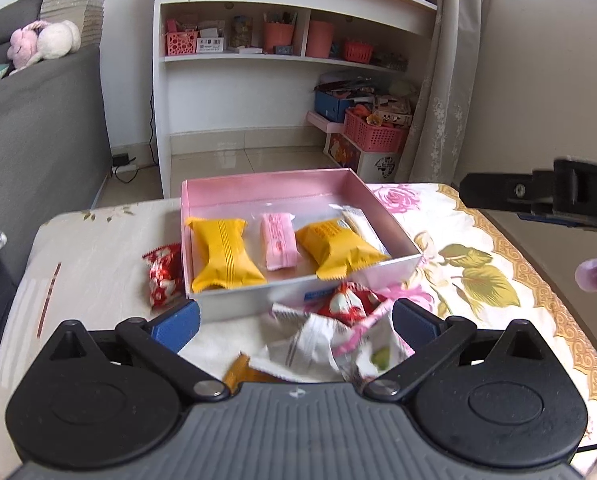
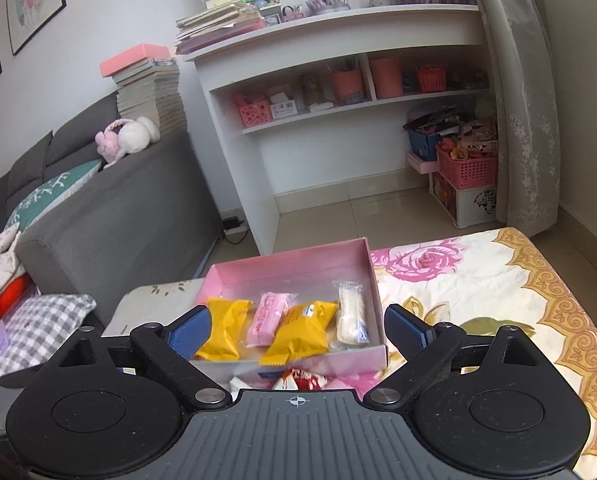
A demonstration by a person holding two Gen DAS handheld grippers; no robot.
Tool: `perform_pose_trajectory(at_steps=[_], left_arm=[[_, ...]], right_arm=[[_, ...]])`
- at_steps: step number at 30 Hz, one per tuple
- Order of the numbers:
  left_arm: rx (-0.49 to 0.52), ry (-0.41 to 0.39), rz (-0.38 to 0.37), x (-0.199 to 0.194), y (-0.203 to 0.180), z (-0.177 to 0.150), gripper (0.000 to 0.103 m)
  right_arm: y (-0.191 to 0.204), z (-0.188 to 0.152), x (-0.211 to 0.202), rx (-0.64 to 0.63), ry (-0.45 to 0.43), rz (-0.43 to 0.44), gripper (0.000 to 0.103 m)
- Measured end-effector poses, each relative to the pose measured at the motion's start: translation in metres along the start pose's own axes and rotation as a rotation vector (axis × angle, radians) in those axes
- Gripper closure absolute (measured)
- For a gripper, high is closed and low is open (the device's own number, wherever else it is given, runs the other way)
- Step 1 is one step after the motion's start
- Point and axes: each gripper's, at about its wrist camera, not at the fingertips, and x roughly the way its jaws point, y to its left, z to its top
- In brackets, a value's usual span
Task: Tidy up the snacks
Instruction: 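Withdraw both tools from the box toward the remaining snacks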
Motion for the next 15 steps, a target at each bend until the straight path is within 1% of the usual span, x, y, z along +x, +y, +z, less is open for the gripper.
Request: perform_pose_trajectory(at_steps=[3,6,9,11,15], left_arm=[[-0.008,0.001,-0.003,-0.007,0.0,-0.008,0.0],[-0.031,-0.031,-0.013,-0.015,0.003,-0.019,0.0],[-0.078,0.002,-0.022,-0.015,0.01,-0.024,0.0],[-0.099,0.006,-0.023,-0.016,0.015,-0.028,0.0],[-0.085,0.015,0.006,-0.016,0.019,-0.035,0.0]], right_arm=[[0.001,-0.007,-0.009,-0.002,0.0,-0.008,0.008],[-0.002,-0.014,-0.016,0.011,-0.005,-0.026,0.008],[-0.008,-0.023,-0.02,0.011,-0.012,-0.039,0.006],[-0.012,-0.027,-0.022,0.006,-0.006,-0.046,0.005],[-0.02,-0.036,-0.029,-0.01,-0.018,-0.057,0.004]])
